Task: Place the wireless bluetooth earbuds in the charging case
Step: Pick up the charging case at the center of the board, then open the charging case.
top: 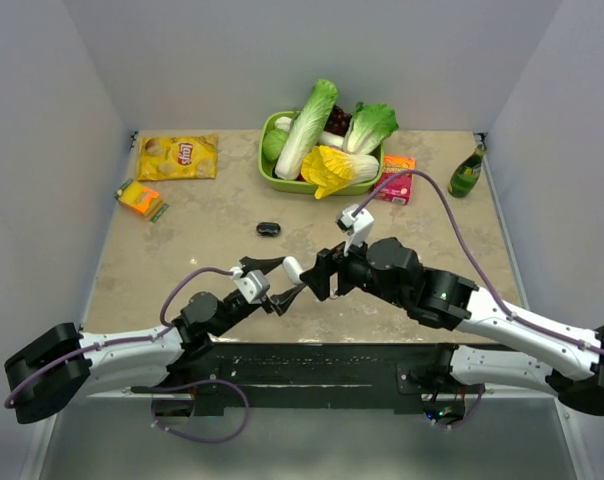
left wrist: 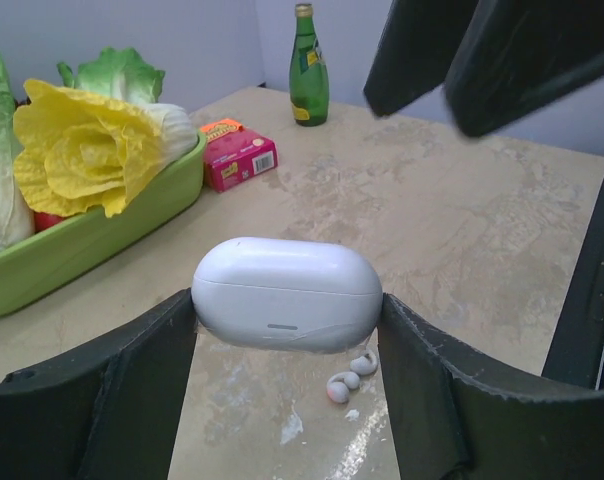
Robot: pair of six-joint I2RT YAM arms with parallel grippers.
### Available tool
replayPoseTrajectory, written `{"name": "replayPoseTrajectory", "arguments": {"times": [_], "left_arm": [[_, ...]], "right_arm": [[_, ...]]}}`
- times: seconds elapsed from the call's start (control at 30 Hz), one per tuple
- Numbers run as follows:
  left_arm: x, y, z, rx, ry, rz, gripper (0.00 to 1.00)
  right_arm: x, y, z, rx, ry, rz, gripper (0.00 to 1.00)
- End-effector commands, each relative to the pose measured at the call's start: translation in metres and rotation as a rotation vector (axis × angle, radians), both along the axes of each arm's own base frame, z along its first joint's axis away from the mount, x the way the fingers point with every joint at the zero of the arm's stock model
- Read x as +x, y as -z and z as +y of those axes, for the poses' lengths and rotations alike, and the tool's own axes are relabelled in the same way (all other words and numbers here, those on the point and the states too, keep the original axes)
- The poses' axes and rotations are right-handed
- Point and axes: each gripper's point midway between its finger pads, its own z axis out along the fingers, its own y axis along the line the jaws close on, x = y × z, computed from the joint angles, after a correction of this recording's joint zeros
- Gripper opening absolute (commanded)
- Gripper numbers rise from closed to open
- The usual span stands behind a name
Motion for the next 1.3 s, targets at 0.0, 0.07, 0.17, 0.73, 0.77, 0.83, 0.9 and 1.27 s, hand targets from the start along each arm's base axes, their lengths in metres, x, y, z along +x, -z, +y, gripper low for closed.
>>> {"name": "replayPoseTrajectory", "arguments": {"times": [0.0,0.07,0.17,0.73,0.77,0.83,0.9,1.27], "left_arm": [[-0.010,-0.039,-0.003,-0.074,0.036,-0.157,0.00],[-0.012,-0.036,-0.006,-0.061,0.039,-0.158,0.00],[-0.016,-0.033,-0.009,-0.040,0.047,-0.160,0.00],[-0.029,-0.030,-0.017,0.010,0.040,-0.182,0.00],[-0.029,-0.030,-0.017,0.012,0.039,-0.185,0.00],[-0.029,-0.030,-0.017,0.013,0.036,-0.185,0.00],[-0.030,-0.030,-0.016,0.009,0.035,-0.185,0.00],[-0.031,-0.032,-0.012,0.001,0.016,-0.193,0.00]], "right_arm": [[-0.005,0.011,0.013,-0.047,-0.064,0.034,0.77],[-0.004,0.010,0.015,-0.036,-0.064,0.032,0.77],[-0.001,0.010,0.017,-0.035,-0.053,0.032,0.77],[0.015,0.037,0.011,-0.128,0.043,0.052,0.77],[0.016,0.038,0.010,-0.135,0.048,0.052,0.77],[0.016,0.040,0.008,-0.137,0.058,0.056,0.77],[0.017,0.042,0.006,-0.138,0.063,0.057,0.77],[0.021,0.058,-0.005,-0.158,0.103,0.078,0.76]]}}
